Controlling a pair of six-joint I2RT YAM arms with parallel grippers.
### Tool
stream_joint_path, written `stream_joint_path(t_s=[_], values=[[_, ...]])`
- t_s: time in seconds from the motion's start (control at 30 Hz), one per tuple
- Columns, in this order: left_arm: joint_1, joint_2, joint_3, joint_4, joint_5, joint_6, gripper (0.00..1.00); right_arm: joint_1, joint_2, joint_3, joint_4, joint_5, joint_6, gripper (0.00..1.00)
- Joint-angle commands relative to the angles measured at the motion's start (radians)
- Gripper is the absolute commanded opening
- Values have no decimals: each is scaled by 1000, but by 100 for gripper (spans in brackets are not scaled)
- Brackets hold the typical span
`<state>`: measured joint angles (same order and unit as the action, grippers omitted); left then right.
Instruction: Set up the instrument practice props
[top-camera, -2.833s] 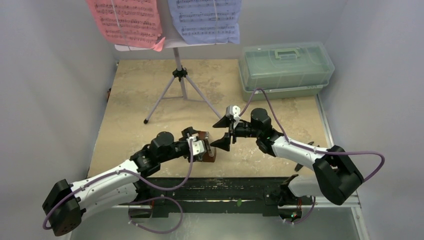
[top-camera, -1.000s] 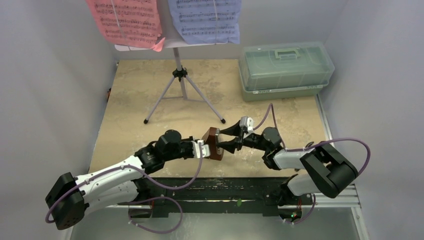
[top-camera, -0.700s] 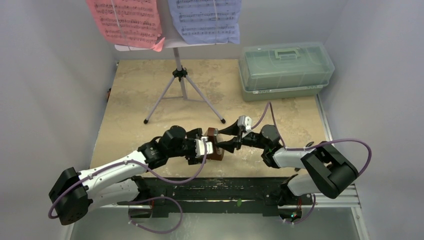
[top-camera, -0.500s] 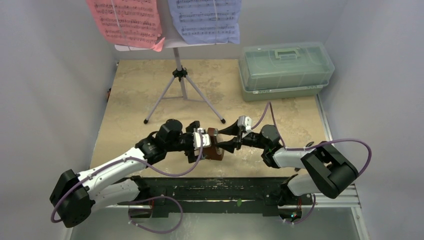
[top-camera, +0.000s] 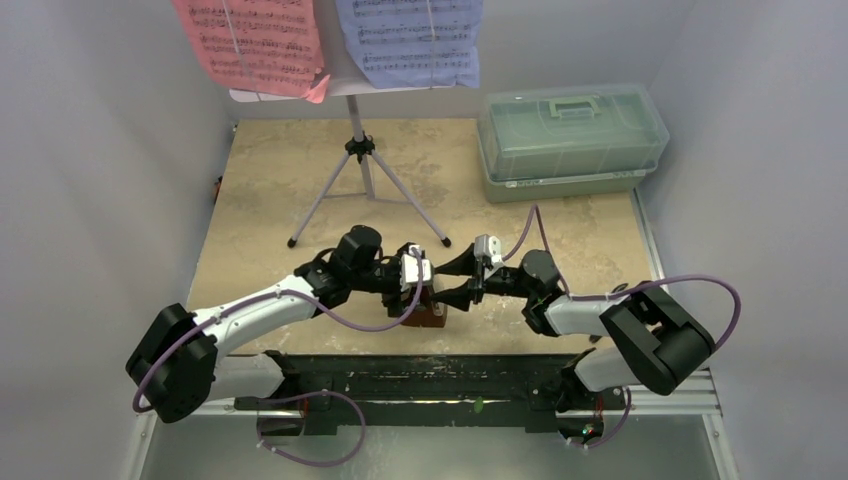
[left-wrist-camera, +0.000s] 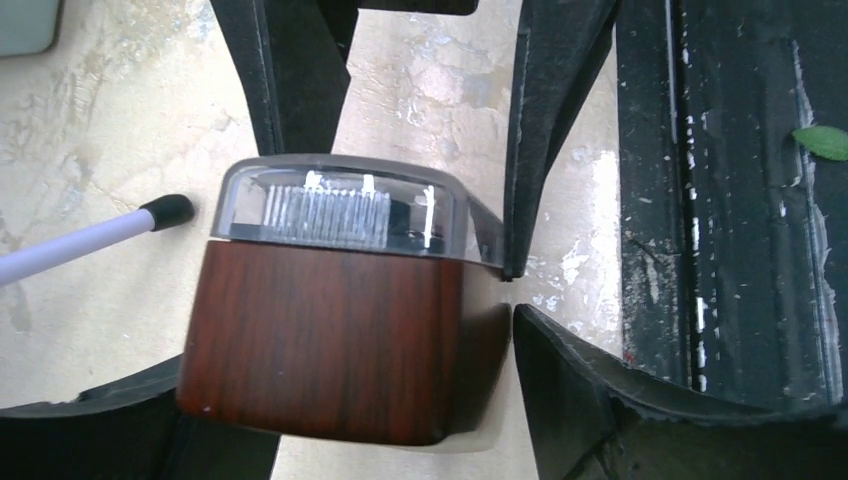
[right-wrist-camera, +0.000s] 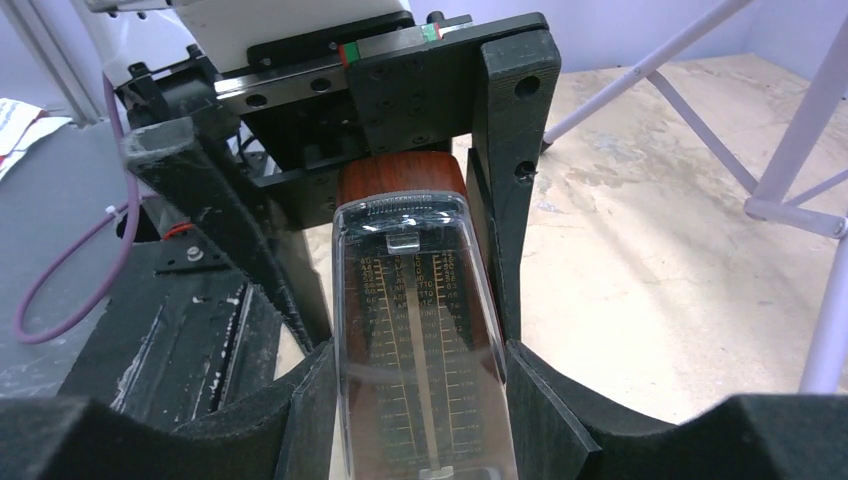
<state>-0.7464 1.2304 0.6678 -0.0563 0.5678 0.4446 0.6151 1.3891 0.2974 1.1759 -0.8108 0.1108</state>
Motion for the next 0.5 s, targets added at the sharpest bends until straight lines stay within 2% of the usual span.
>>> stream_joint_path(t_s=[0.0, 0.1, 0.17, 0.23, 0.33, 0.47], values=[[4, -1, -41, 127, 25, -6, 67, 7, 21, 4, 90, -53, 54, 4], [5, -3, -47, 140, -15, 6, 51, 7, 26, 5, 97, -51, 67, 18], [5, -9, -51, 138, -25, 20, 43, 6, 27, 6, 97, -38, 82, 38], [5, -21, -61, 154, -43, 22, 41, 7, 24, 10, 91, -22, 104, 54], [5, -33, -73, 156, -57, 29, 38, 7, 17, 9, 86, -5, 122, 73], [5, -47, -76, 150, -56, 33, 36, 7, 11, -8, 121, 11, 140, 88]])
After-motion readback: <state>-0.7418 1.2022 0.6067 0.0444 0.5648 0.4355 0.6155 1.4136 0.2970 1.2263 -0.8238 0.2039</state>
